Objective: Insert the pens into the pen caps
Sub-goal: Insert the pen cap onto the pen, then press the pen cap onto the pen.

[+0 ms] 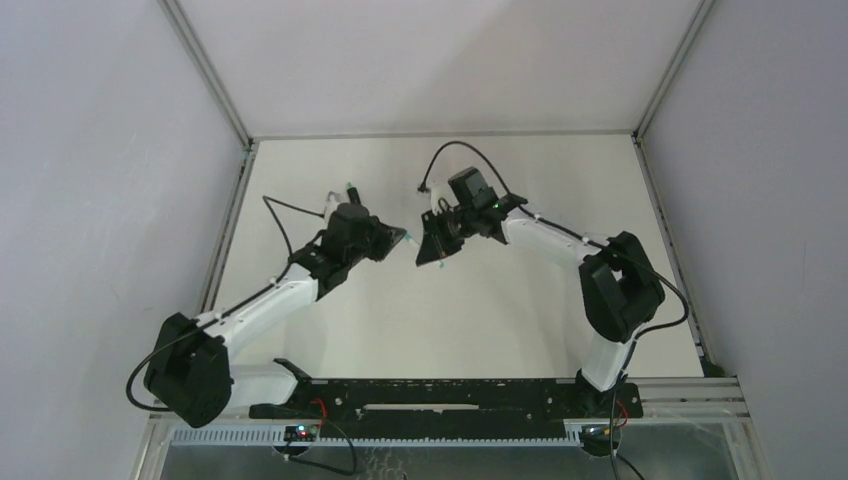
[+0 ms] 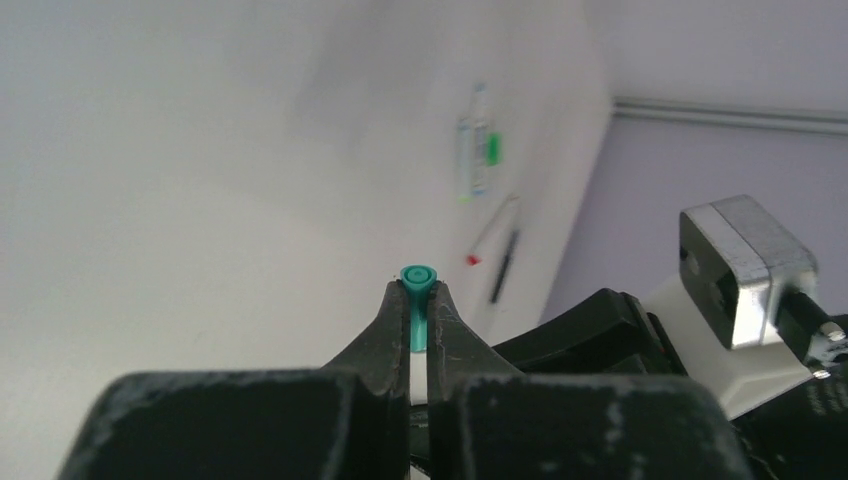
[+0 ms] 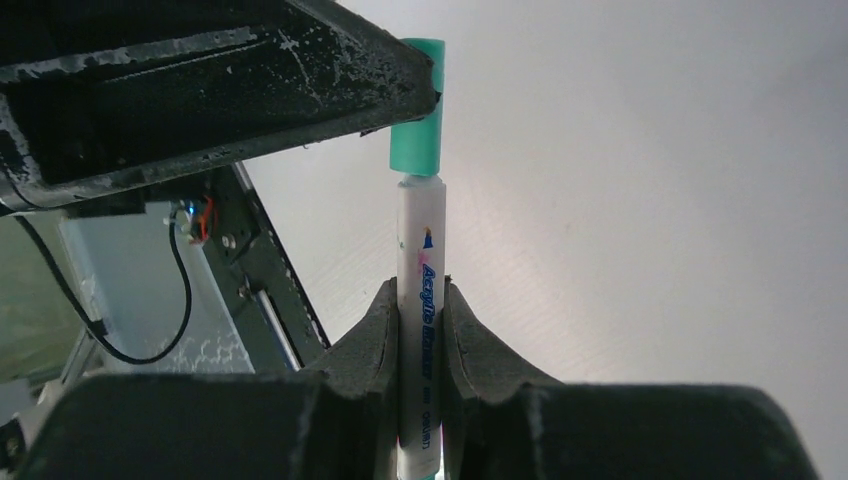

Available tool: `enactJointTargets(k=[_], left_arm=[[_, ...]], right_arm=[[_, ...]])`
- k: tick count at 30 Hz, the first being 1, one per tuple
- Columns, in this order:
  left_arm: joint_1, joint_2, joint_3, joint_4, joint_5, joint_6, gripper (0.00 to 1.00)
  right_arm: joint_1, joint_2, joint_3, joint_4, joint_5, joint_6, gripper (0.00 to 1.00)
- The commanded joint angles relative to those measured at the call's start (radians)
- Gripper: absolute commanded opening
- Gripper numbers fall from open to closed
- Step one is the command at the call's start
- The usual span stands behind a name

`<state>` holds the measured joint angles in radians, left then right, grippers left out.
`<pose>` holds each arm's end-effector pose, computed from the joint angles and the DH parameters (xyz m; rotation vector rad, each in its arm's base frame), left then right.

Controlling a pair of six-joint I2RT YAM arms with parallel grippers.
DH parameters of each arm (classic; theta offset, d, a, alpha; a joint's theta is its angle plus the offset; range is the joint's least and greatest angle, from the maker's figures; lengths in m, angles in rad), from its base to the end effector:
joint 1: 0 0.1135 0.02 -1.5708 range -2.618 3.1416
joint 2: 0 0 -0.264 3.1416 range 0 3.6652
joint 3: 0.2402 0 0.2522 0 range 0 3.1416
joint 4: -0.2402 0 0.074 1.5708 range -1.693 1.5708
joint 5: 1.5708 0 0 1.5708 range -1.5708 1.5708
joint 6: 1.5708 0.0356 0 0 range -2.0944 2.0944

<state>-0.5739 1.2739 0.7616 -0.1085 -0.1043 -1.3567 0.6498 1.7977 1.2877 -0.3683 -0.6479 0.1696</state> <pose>0.2327 -0.1460 0.2345 -0.9587 2.1571 -0.9277 0.2958 0.2518 0.2247 -0.8977 2.3804 1.1408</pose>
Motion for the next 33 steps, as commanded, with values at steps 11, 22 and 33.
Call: enactJointTargets(k=[11, 22, 33], left_arm=[[-0.039, -0.127, 0.332, 0.103, 0.002, 0.185, 0.00], [-0.069, -0.222, 0.357, 0.168, 0.001, 0.303, 0.03], [-0.078, -0.241, 0.377, 0.085, 0.042, 0.339, 0.25]], right_arm=[[-0.072, -0.155, 0.356, 0.013, -0.065, -0.046, 0.00], [-0.089, -0.241, 0.371, 0.046, -0.137, 0.009, 0.00], [-0.087, -0.258, 0.353, 0.078, -0.206, 0.039, 0.00]])
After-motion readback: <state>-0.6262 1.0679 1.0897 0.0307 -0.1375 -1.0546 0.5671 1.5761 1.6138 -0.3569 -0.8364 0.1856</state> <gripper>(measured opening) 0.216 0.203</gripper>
